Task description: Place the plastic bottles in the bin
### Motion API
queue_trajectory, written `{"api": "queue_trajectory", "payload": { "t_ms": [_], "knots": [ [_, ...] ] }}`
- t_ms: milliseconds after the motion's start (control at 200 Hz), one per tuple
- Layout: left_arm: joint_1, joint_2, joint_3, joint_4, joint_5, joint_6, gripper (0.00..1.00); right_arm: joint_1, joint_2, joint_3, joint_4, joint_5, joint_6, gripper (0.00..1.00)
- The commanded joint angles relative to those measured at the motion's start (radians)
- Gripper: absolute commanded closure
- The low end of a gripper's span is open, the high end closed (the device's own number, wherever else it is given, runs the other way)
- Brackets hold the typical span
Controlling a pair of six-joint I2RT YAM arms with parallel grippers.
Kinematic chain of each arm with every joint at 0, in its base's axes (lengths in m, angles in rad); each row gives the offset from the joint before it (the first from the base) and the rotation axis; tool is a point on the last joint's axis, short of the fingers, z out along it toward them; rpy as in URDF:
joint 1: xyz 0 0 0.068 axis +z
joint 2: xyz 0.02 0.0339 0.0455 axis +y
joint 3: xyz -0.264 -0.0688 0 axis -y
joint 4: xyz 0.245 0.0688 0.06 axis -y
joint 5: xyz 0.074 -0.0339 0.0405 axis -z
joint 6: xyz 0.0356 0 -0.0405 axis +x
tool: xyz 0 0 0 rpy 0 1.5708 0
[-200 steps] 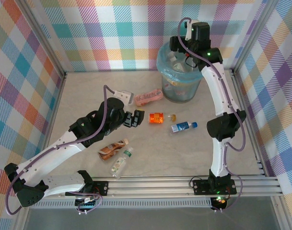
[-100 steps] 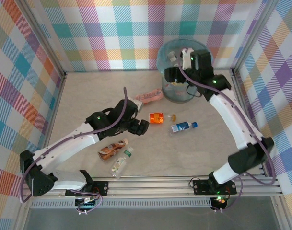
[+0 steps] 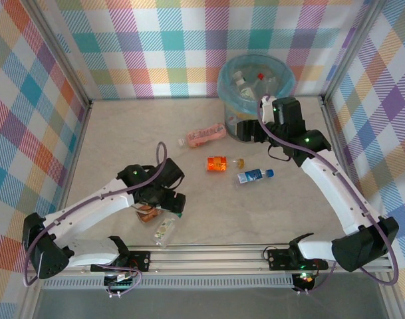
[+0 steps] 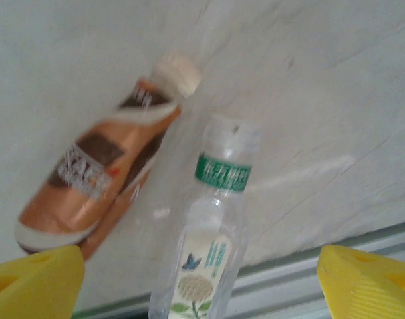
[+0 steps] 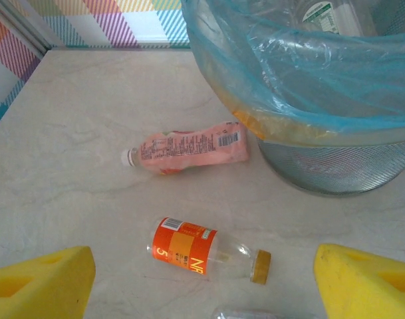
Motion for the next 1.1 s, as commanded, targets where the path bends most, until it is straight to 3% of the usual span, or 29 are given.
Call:
{"api": "queue_trajectory", "payload": {
  "t_ms": [0,230,550,865,1095],
  "knots": [
    [-0.011,-0.038,-0.084,-0.024,0.064,-0.166,0.1,-0.001,0.015,0.01,0.032,-0.045,0.011,0.14],
    [-0.06,0.015,-0.177,0.023,0.07,-0.212,0.1,0.0,0.038,0.02,0.015,-0.088,0.027,0.14],
    [-0.114,0.107,-0.268,0.144,0.162,-0.211,0.16,-0.001,-0.01,-0.003,0.018,-0.032,-0.001,0.14],
    [-0.125,0.157,-0.266,0.141,0.132,-0.152,0.36,-0.001,-0.006,0.021,-0.001,-0.046,0.017,0.14],
    [-0.127,0.058,-0.176,0.083,0.133,-0.11,0.43,0.0,-0.022,0.049,-0.023,-0.018,-0.001,0.14]
  ]
}}
